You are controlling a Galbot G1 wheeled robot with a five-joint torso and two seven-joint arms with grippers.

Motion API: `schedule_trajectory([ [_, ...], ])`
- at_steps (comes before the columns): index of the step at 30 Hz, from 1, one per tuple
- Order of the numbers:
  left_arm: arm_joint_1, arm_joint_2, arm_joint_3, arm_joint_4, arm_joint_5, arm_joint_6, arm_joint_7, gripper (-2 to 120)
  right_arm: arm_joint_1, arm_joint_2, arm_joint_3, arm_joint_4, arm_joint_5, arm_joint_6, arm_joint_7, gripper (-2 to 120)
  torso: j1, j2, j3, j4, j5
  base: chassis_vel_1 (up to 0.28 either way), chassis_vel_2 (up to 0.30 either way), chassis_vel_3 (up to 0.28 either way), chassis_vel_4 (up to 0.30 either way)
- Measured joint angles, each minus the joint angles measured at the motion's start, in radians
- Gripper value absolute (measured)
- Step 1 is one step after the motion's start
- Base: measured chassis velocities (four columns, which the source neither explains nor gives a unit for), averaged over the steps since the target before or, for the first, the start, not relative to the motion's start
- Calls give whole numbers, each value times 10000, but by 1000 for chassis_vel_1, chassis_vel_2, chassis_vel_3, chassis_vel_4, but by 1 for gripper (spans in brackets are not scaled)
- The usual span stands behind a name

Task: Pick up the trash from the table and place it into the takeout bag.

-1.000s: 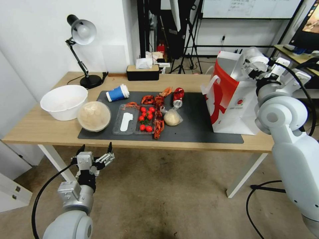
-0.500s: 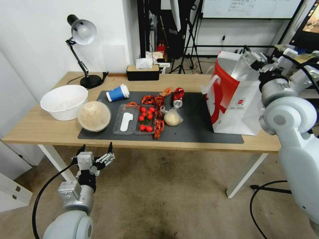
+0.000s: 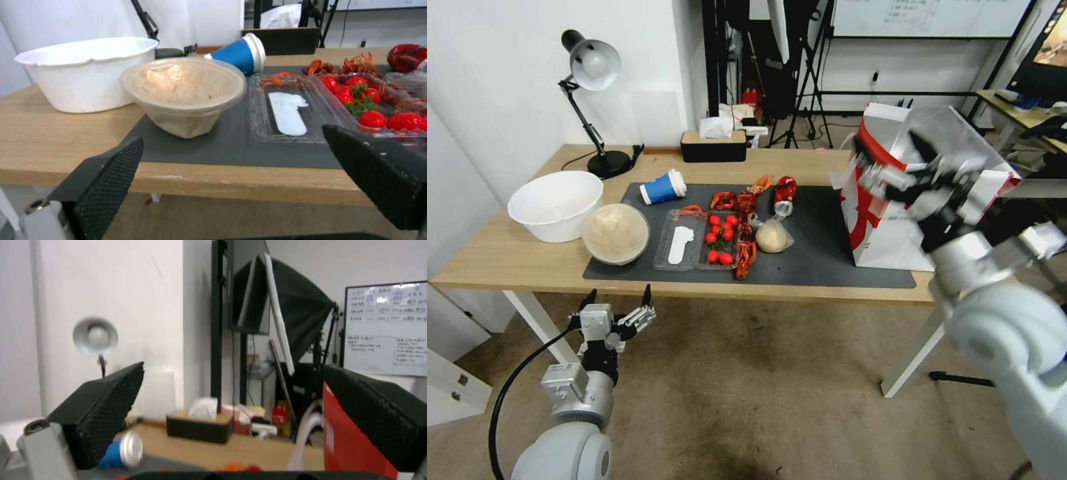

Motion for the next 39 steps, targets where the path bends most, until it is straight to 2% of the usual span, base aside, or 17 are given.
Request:
schedule_trajectory([
  [7, 15, 127, -49, 75, -66, -251, 14, 100, -1963, 797, -288, 15, -1664, 631, 456, 100, 0, 0, 0, -2, 0, 0, 0, 0, 0],
  [10, 8, 187, -48, 157, -93, -426, 112, 100, -3014, 1280, -480, -158, -2451, 1135, 945, 100, 0, 0, -1, 0, 0, 0, 0, 0, 0],
  [16, -47, 228, -31, 260, -100, -519, 228, 100, -4134, 1618, -844, -645, -3520, 1977, 1900, 100, 0, 1, 0, -1, -1, 0, 0, 0, 0],
  [27, -94, 290, -27, 458, -107, -676, 256, 100, -4688, 1987, -1525, -1905, -4158, 3061, 2379, 100, -1, 1, 1, 0, -1, 0, 0, 0, 0],
  [39, -110, 322, -45, 515, -109, -716, 262, 100, -4638, 2136, -1806, -2402, -4170, 3172, 2483, 100, 0, 0, 1, 0, 0, 0, 0, 0, 0],
])
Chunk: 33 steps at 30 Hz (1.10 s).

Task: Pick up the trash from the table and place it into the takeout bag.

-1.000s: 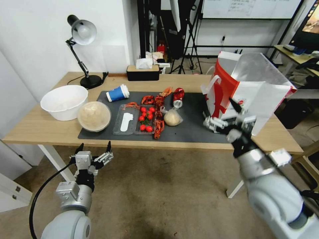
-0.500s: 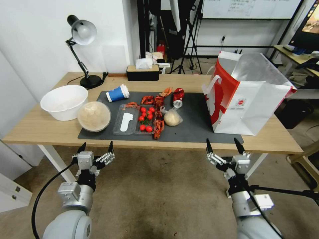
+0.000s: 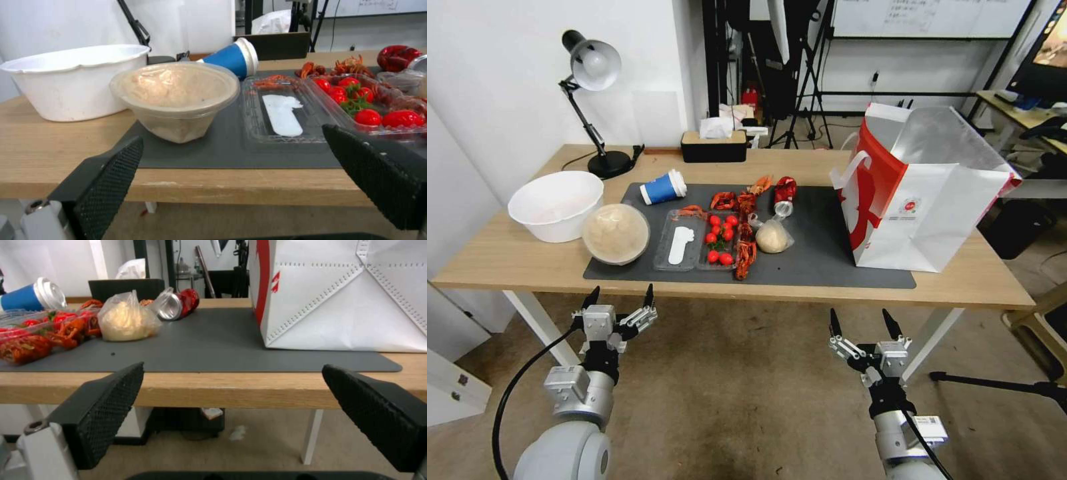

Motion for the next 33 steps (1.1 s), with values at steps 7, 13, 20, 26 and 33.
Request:
schedule_trajectory([
  [7, 10, -18, 0, 30, 2, -36, 5, 100, 492, 79, -208, 80, 259, -207, 106, 100, 0, 0, 0, -2, -1, 0, 0, 0, 0],
  [13, 29, -49, 7, 30, 54, -51, 17, 100, 2091, 172, -618, 395, 1188, -1419, 199, 100, 0, 0, 0, 0, -1, 0, 0, 0, 0],
  [20, 55, -100, 7, 13, 129, -51, 26, 100, 3875, 78, -1315, 9, 2284, -2343, 198, 100, 0, 0, 0, 0, 1, 0, 0, 0, 0],
  [26, 103, -200, -46, -9, 245, -65, 27, 100, 6020, -15, -2352, -1314, 3291, -2993, 361, 100, 0, -1, 1, 2, -1, 0, 0, 0, 0],
  [33, 159, -274, -119, -10, 330, -110, 22, 100, 7620, 107, -3258, -2395, 3900, -3403, 651, 100, 0, -1, 1, -2, -4, 0, 0, 0, 0],
])
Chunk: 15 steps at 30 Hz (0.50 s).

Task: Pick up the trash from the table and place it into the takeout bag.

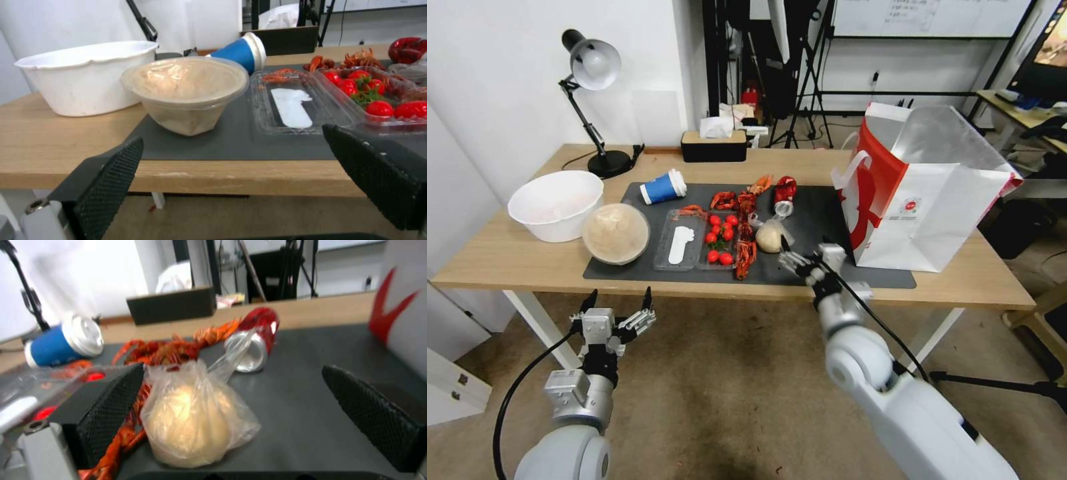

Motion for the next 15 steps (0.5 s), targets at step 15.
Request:
schedule_trajectory([
  [15, 7, -100, -80, 163, 113, -187, -38, 100, 1734, 373, -1244, -1243, 1145, -1175, 836, 100, 1, 0, 0, 1, 3, 0, 0, 0, 0],
])
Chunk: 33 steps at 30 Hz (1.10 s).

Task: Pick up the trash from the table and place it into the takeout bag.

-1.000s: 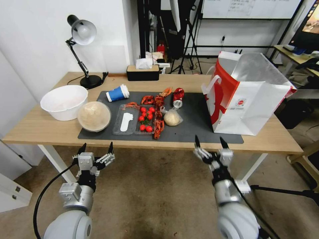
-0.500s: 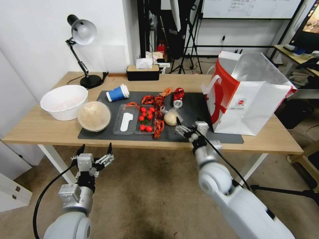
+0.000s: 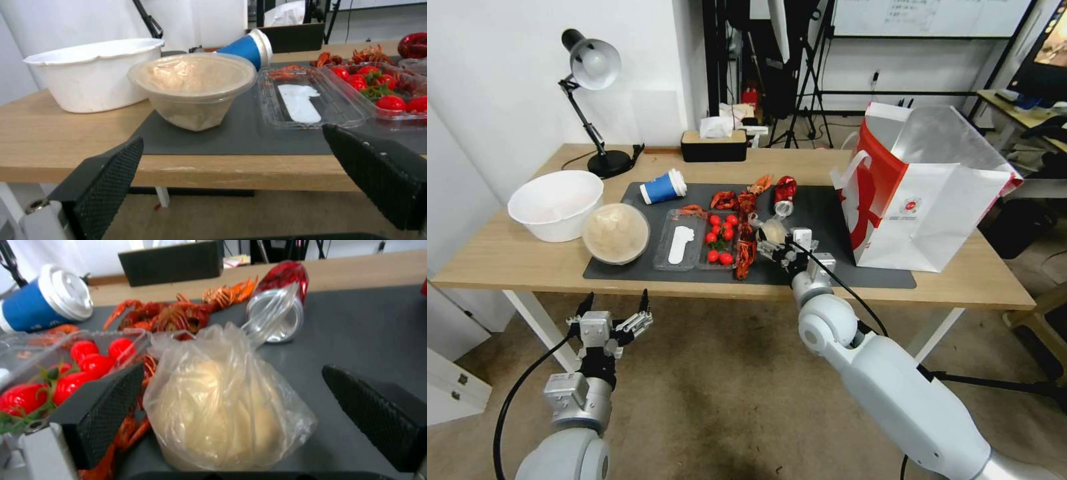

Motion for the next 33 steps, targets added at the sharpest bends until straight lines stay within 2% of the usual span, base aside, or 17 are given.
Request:
schedule_trajectory([
  [6, -12, 20, -15, 57, -8, -40, -7, 100, 187, 125, -137, -49, 540, -507, 384, 100, 0, -1, -1, 1, -1, 0, 0, 0, 0],
  [10, -17, 36, -18, 81, -25, -63, -13, 100, 294, 240, -196, -142, 631, -603, 483, 96, 0, 0, -1, 1, 0, 0, 0, 0, 0],
  [12, -18, 42, -29, 107, -35, -96, -16, 100, 333, 296, -219, -212, 633, -614, 539, 89, -1, 0, -1, 1, 0, 0, 0, 0, 0],
  [14, -18, 43, -30, 108, -35, -99, -17, 100, 337, 303, -219, -224, 633, -614, 547, 89, 0, 0, -1, 1, 0, 0, 0, 0, 0],
  [16, -15, 46, -35, 118, -37, -115, -18, 100, 345, 325, -220, -254, 633, -615, 564, 75, 0, 0, -1, 1, 0, 0, 0, 0, 0],
  [18, -14, 47, -37, 125, -39, -123, -19, 100, 346, 333, -220, -265, 633, -616, 575, 72, 0, 0, -1, 1, 0, 0, 0, 0, 0],
  [20, -15, 51, -42, 140, -40, -137, -20, 100, 346, 343, -219, -275, 633, -637, 594, 62, 0, 0, -1, 1, 0, 0, 0, 0, 0],
  [22, -15, 51, -42, 140, -40, -137, -20, 100, 347, 344, -220, -276, 633, -639, 597, 62, 0, 0, -1, 1, 0, 0, 0, 0, 0],
  [25, -25, 59, -50, 155, -40, -154, -21, 100, 347, 360, -220, -278, 631, -700, 662, 43, 0, 0, -1, 0, 0, 0, 0, 0, 0],
  [27, -25, 59, -50, 155, -40, -154, -21, 100, 347, 360, -220, -278, 631, -700, 662, 43, 0, 0, -1, 0, 0, 0, 0, 0, 0],
  [28, -38, 62, -50, 159, -40, -161, -23, 100, 360, 378, -220, -298, 624, -766, 739, 32, -1, 0, -1, 1, 0, 0, 0, 0, 0],
  [30, -41, 62, -49, 159, -39, -161, -23, 100, 365, 383, -221, -303, 623, -777, 761, 28, 0, 0, -1, 1, 0, 0, 0, 0, 0],
  [31, -42, 63, -47, 160, -40, -162, -23, 100, 369, 387, -222, -306, 622, -787, 783, 21, -1, 0, -1, 1, 0, 0, 0, 0, 0],
  [33, -41, 61, -45, 164, -40, -163, -24, 100, 369, 383, -221, -307, 617, -806, 808, 15, -1, 1, -1, 1, 0, 0, 0, 0, 0],
])
